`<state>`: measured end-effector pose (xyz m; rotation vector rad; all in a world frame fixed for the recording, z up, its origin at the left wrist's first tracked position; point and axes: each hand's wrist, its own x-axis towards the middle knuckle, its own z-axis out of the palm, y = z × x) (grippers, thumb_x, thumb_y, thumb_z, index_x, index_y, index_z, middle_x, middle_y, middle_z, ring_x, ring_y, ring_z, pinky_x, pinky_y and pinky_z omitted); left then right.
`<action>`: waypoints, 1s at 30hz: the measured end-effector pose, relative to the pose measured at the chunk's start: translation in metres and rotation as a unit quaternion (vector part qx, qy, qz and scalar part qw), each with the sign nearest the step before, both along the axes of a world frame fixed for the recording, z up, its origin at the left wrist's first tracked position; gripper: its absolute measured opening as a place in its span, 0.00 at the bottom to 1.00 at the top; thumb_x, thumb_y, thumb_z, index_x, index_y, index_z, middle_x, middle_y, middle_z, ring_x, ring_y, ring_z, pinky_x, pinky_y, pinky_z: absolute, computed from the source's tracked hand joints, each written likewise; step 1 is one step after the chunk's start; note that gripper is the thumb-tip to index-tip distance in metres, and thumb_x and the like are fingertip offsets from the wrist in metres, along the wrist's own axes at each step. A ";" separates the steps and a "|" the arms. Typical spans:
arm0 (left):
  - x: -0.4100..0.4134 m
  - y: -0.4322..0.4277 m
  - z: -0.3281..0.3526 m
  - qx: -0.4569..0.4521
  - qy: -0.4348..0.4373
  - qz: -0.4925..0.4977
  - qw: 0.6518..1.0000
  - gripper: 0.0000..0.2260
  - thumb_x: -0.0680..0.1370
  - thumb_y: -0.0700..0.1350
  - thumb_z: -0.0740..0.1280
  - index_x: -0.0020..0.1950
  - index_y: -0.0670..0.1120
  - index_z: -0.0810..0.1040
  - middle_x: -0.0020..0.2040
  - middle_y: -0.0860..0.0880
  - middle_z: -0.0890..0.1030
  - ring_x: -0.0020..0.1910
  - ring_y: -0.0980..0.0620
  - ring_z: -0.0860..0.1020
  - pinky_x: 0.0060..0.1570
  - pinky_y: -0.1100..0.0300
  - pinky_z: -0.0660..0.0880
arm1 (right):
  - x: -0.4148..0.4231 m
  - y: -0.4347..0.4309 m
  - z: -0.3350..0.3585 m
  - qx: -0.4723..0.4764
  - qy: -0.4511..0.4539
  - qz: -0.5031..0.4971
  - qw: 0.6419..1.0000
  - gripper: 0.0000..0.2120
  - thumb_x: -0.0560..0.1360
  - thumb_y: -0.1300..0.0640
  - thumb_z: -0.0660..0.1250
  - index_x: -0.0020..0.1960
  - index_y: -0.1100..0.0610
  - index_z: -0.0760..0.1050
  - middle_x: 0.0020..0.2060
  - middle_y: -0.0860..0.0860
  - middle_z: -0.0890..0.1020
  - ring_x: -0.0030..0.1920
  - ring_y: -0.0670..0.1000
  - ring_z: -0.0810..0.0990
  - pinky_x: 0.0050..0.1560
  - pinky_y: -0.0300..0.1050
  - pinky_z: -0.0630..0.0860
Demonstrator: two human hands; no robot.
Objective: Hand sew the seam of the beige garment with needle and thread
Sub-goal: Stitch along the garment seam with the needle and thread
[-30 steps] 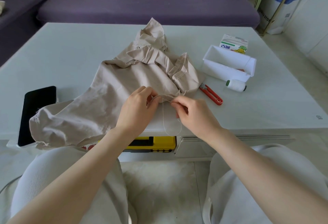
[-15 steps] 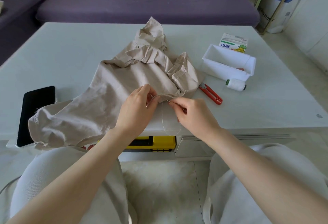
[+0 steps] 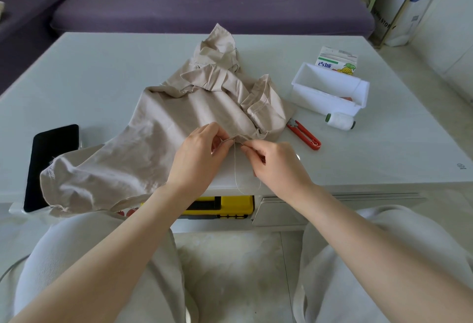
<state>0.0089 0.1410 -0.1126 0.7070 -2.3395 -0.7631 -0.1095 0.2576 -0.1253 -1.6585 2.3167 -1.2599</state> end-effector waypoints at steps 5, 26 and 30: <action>0.000 0.001 0.001 -0.002 0.006 -0.005 1.000 0.03 0.76 0.44 0.68 0.45 0.46 0.77 0.37 0.54 0.75 0.39 0.53 0.72 0.39 0.51 0.73 | 0.004 -0.002 0.002 -0.010 -0.024 0.009 1.000 0.08 0.78 0.59 0.65 0.49 0.59 0.82 0.24 0.42 0.71 0.25 0.48 0.75 0.31 0.47 0.73; 0.001 0.002 0.005 -0.006 0.043 0.007 0.999 0.03 0.75 0.44 0.70 0.43 0.45 0.79 0.37 0.52 0.77 0.38 0.52 0.74 0.38 0.50 0.74 | 0.017 -0.010 0.003 -0.001 -0.329 -0.002 0.944 0.12 0.83 0.62 0.52 0.46 0.60 0.73 0.33 0.52 0.78 0.31 0.47 0.76 0.33 0.38 0.74; 0.001 0.002 0.007 -0.017 0.055 0.010 0.998 0.02 0.76 0.44 0.69 0.44 0.46 0.79 0.37 0.53 0.77 0.38 0.52 0.74 0.37 0.49 0.75 | 0.019 -0.010 -0.002 0.016 -0.310 0.012 0.951 0.12 0.81 0.67 0.49 0.52 0.62 0.72 0.38 0.52 0.76 0.37 0.45 0.72 0.41 0.34 0.69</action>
